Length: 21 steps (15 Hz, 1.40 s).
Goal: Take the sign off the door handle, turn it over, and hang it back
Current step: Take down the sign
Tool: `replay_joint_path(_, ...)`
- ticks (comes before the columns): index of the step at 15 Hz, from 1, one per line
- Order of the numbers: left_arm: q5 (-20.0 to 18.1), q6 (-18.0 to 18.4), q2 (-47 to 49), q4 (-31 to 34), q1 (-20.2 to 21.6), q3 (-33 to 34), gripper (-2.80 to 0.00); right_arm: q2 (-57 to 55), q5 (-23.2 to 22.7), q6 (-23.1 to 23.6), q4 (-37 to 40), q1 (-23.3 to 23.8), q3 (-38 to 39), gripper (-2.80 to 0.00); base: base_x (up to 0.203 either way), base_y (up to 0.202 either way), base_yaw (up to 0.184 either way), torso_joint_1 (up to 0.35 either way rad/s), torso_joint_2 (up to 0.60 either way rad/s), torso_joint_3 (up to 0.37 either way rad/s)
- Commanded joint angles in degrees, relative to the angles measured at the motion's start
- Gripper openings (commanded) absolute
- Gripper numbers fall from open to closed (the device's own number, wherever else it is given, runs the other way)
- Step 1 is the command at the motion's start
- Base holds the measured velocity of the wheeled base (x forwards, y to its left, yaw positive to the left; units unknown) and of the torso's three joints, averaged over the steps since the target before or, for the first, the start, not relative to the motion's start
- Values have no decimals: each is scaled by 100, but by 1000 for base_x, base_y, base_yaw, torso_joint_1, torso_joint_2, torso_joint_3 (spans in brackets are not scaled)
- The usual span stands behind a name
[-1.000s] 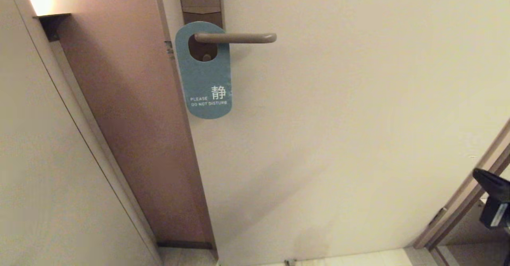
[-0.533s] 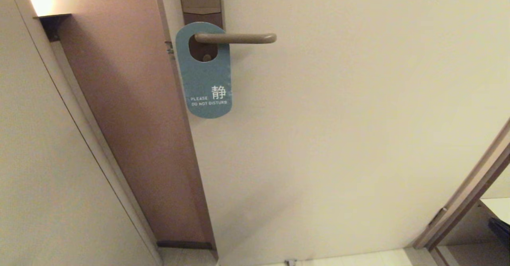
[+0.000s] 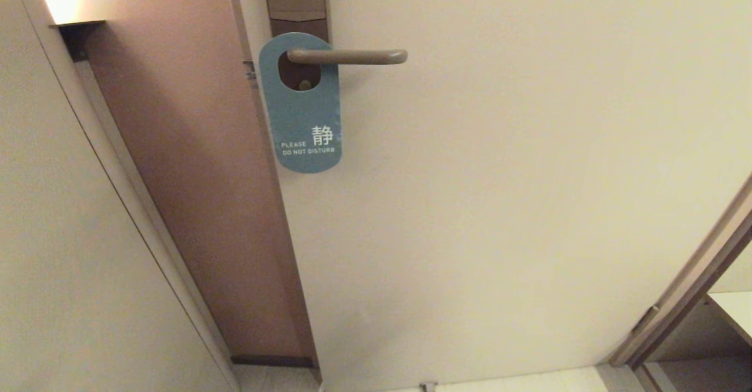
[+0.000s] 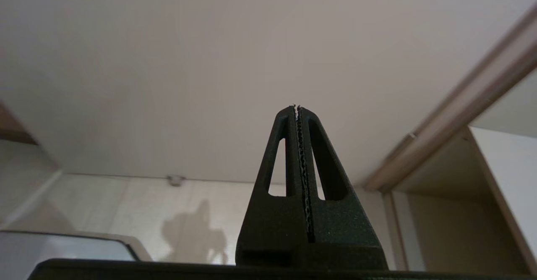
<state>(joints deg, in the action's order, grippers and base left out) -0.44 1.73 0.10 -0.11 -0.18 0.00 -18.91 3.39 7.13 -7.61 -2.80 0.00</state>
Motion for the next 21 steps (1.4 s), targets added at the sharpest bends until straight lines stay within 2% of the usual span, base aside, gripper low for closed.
replay_joint_path(1,0,3,8,2,1,0,-280,690,-146,11,213,54,0,-280,0,0,0,0,0,0)
replay_joint_path(4,0,3,8,-6,1,0,-280,1412,-417,11,637,222,-3,-280,0,0,0,0,0,0)
replay_joint_path(7,0,3,8,2,1,0,-280,1891,-467,-125,771,262,-1,-280,0,0,0,0,0,0)
replay_joint_path(9,0,3,8,2,1,0,-280,1891,-453,-256,779,263,0,-280,0,0,0,0,0,0)
replay_joint_path(21,0,3,8,2,1,0,-280,1891,-453,-274,779,263,0,-280,0,0,0,0,0,0)
